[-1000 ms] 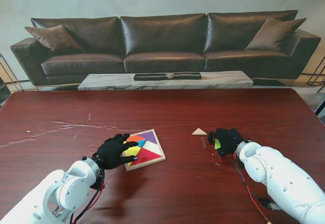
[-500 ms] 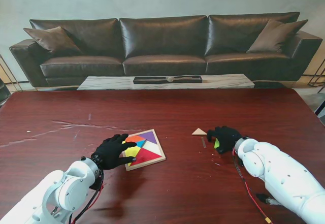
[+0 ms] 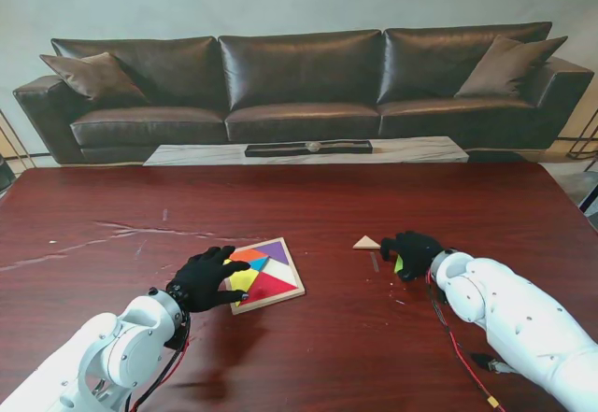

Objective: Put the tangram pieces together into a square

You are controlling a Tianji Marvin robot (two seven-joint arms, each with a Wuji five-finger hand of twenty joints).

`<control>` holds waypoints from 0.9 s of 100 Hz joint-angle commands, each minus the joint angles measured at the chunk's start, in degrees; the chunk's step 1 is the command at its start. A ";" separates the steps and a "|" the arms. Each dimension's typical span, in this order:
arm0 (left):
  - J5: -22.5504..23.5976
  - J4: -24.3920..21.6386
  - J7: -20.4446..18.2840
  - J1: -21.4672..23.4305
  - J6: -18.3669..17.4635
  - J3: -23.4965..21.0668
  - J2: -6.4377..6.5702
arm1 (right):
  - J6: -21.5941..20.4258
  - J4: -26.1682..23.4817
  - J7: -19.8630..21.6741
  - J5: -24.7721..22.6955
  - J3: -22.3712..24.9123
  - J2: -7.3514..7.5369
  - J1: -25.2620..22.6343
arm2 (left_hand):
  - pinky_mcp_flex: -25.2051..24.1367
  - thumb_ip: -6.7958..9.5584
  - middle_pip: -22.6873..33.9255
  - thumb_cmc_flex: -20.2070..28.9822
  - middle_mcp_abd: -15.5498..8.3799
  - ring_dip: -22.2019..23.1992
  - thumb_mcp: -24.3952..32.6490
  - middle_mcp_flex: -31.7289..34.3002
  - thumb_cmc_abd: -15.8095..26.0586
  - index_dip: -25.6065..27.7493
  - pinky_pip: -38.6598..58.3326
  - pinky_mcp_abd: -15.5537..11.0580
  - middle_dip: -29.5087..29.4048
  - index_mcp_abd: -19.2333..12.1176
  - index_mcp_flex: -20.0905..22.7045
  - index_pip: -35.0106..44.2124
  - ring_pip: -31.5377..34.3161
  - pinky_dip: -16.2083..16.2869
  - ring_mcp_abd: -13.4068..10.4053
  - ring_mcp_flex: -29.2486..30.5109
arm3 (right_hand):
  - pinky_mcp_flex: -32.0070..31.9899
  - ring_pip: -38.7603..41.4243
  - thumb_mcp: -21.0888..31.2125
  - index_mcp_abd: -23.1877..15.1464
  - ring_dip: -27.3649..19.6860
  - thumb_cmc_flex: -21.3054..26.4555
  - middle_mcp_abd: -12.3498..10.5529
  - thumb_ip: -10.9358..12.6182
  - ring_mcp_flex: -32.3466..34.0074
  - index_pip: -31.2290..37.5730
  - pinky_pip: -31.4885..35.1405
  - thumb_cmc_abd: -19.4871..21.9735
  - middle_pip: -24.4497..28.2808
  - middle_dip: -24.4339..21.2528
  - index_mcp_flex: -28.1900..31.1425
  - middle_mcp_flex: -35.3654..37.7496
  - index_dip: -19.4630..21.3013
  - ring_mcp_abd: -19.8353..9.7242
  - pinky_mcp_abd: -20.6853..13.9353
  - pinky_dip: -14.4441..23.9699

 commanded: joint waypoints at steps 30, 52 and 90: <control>0.93 -0.50 0.19 0.29 0.32 0.08 0.13 | -2.80 4.86 -0.07 -2.56 -2.31 -0.74 -5.79 | 0.12 3.13 0.37 2.34 0.14 0.94 1.84 -1.75 -1.49 0.31 1.54 0.64 0.91 -0.38 2.07 0.93 2.07 -0.05 -0.66 0.53 | 4.20 12.95 -3.23 -12.03 1.29 8.72 -5.74 -4.07 32.80 9.44 1.66 -4.42 12.82 10.54 24.59 16.27 -10.61 -22.71 4.24 -0.46; 1.39 -0.61 0.19 0.35 0.49 0.08 0.15 | -2.86 5.10 -0.97 -2.96 -2.81 -0.69 -5.68 | 0.08 3.17 0.41 2.66 0.18 0.95 2.59 -1.75 -2.05 0.20 2.22 0.64 1.19 -0.26 2.18 1.29 2.41 -0.27 -0.64 0.59 | 6.13 11.82 -1.09 -16.86 0.56 6.19 -11.23 -3.93 33.45 15.62 1.19 -6.35 13.16 14.85 24.82 17.43 -2.88 -23.65 4.21 -1.50; 1.75 -0.56 0.34 0.25 0.60 0.24 0.14 | -3.16 2.37 -1.20 -5.21 1.18 -0.49 -7.72 | 0.20 3.18 0.42 3.22 0.21 1.07 3.96 -1.75 -2.49 0.07 3.25 0.41 1.50 -0.26 2.39 1.87 3.11 -0.61 -0.67 0.80 | 8.50 14.01 -3.39 -17.47 10.89 11.74 -15.86 4.04 33.27 14.43 4.55 -1.23 13.29 21.49 23.23 16.43 19.30 -22.51 5.08 -1.24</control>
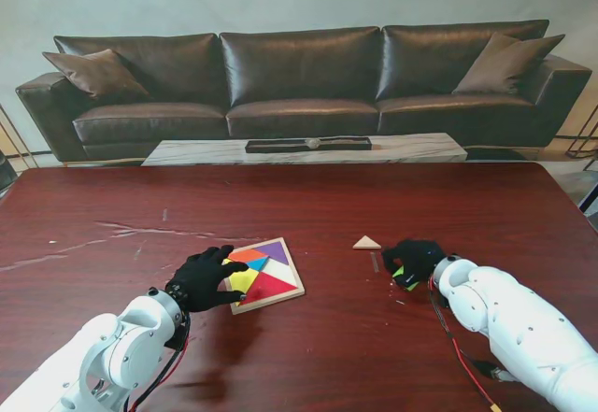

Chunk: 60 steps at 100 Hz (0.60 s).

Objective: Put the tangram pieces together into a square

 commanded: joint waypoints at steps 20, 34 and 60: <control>0.22 -0.36 0.16 0.18 0.18 0.17 0.08 | -1.26 1.20 2.52 -1.49 -0.48 -0.41 -5.75 | 0.02 3.01 0.46 3.06 0.29 0.56 2.87 -1.73 -1.26 0.00 0.74 0.46 0.59 -0.20 0.53 0.47 0.96 -0.74 -0.67 0.14 | 4.25 6.72 -6.56 -2.16 19.30 27.75 -17.91 5.18 5.93 4.36 3.91 -0.16 9.55 4.45 2.20 1.95 6.10 -25.44 0.16 1.01; 0.61 -0.48 0.18 0.29 0.30 0.14 0.10 | -1.87 0.80 2.16 -1.26 0.15 -0.61 -5.97 | 0.03 2.93 0.52 3.33 0.29 0.54 3.47 -1.73 -1.52 -0.04 1.10 0.39 0.75 -0.25 0.58 0.66 1.08 -0.88 -0.70 0.11 | 9.64 7.05 -7.57 -1.70 25.78 30.43 -17.55 5.14 4.79 3.56 5.80 0.62 9.36 4.26 2.26 0.92 9.58 -24.27 -3.03 3.35; 1.19 -0.54 0.19 0.36 0.43 0.07 0.12 | -2.24 -0.36 3.35 -0.53 1.67 -0.85 -6.36 | 0.18 2.80 0.58 4.17 0.35 0.58 4.79 -1.73 -2.25 -0.07 1.87 0.13 0.98 -0.24 0.80 1.18 1.43 -1.07 -0.60 0.25 | 12.94 7.53 -8.53 -1.09 33.78 33.58 -16.63 4.99 3.58 3.14 4.51 1.62 9.19 3.65 1.72 -0.16 8.68 -22.66 -5.11 4.57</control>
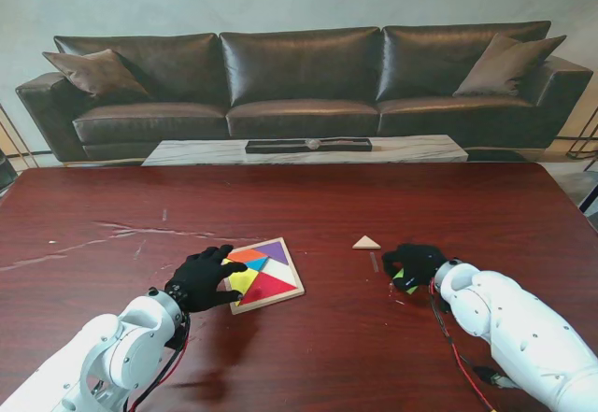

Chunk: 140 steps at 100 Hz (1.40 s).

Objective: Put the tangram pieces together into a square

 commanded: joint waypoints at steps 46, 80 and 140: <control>0.26 -0.20 0.10 0.08 0.17 0.19 0.12 | -1.02 -1.42 0.96 -2.18 1.10 -1.20 -4.89 | -0.24 2.41 0.47 1.81 0.53 0.45 3.66 -1.75 -1.07 -0.24 1.05 -0.10 0.48 -0.10 0.65 1.60 0.87 -0.98 -0.64 0.17 | 2.83 3.43 -3.41 -1.26 4.79 34.15 -13.87 -0.27 2.40 5.02 0.77 -1.45 9.63 2.76 2.95 2.23 1.94 -16.21 -2.14 2.69; 0.34 -0.15 0.20 0.13 0.16 0.13 0.11 | -1.34 -4.37 1.78 -3.52 3.86 -1.16 -5.97 | -0.29 2.28 0.44 1.53 0.48 0.40 4.27 -1.75 -1.09 -0.36 1.27 -0.20 0.41 -0.14 0.66 1.71 0.75 -1.29 -0.60 0.10 | 3.57 3.24 -3.52 -1.25 5.36 34.04 -13.93 -0.32 2.56 5.01 0.75 -1.10 9.70 2.58 3.03 2.34 1.85 -16.65 -2.55 3.08; 0.32 -0.11 0.34 0.18 0.19 0.12 0.09 | -2.19 -6.67 3.43 -3.25 4.76 -1.28 -5.96 | -0.33 2.17 0.21 1.20 0.68 0.43 4.84 -1.83 -1.16 -0.61 1.51 -0.32 0.02 0.03 -0.03 1.45 0.71 -1.61 -0.68 0.11 | 4.26 3.21 -3.50 0.03 6.27 34.47 -12.72 -0.49 1.86 3.08 0.50 -1.56 8.14 1.41 -0.77 -0.96 0.52 -15.98 -3.17 3.92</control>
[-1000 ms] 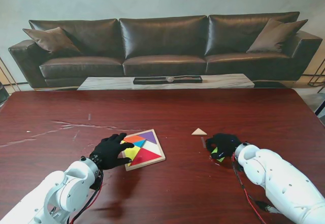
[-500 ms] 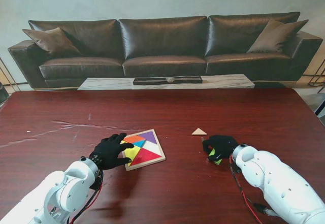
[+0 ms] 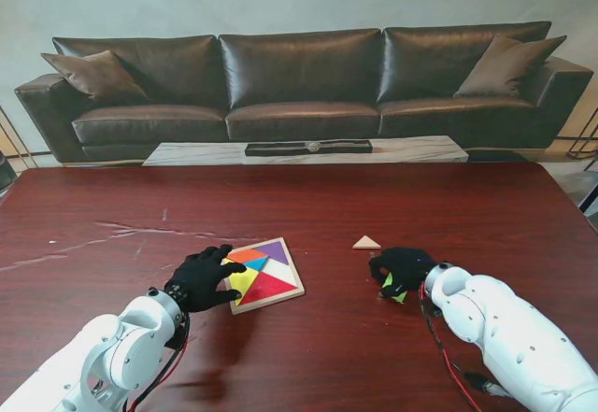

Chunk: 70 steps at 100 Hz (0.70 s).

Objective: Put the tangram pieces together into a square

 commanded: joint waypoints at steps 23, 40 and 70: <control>-0.23 -0.10 0.17 0.09 0.02 0.19 0.05 | -1.57 -0.32 2.29 -0.14 -0.29 -0.24 -1.39 | -0.10 2.22 -0.12 1.33 0.83 0.51 1.89 -1.86 -1.33 -0.92 0.37 -0.32 -0.83 0.48 -1.63 -0.96 0.74 -0.72 -0.72 0.24 | 1.26 -0.30 8.30 2.79 3.31 26.17 -3.70 4.15 2.39 -0.92 0.58 0.34 0.36 -12.24 -8.26 -5.84 -9.03 -8.47 -2.90 3.78; -0.33 -0.01 0.34 0.05 -0.02 0.24 0.02 | -1.78 -0.36 2.78 0.08 -0.31 -0.20 -1.36 | 0.01 2.19 -0.48 1.34 1.03 0.59 2.26 -1.85 -1.43 -1.15 0.59 -0.42 -1.73 0.91 -2.29 -1.50 0.99 -0.74 -1.02 0.35 | 2.51 -0.20 9.05 8.37 3.00 25.64 4.88 4.12 3.12 -4.44 0.52 0.56 -4.56 -29.56 -7.32 -5.61 -14.28 -10.26 -4.51 4.45; -0.32 0.07 0.36 -0.06 -0.09 0.33 0.02 | -2.20 -0.10 2.09 -1.48 -0.92 0.07 -0.76 | 0.09 2.09 0.54 1.36 0.76 0.70 2.78 -1.74 -1.57 -1.11 0.85 -0.46 -0.75 0.24 -2.14 -1.44 1.73 -0.82 -1.09 0.68 | 5.52 -0.08 8.25 16.28 1.10 25.45 13.38 3.74 4.35 -8.68 -0.04 0.48 -2.81 -33.43 4.83 4.38 -32.11 -11.34 -4.29 4.38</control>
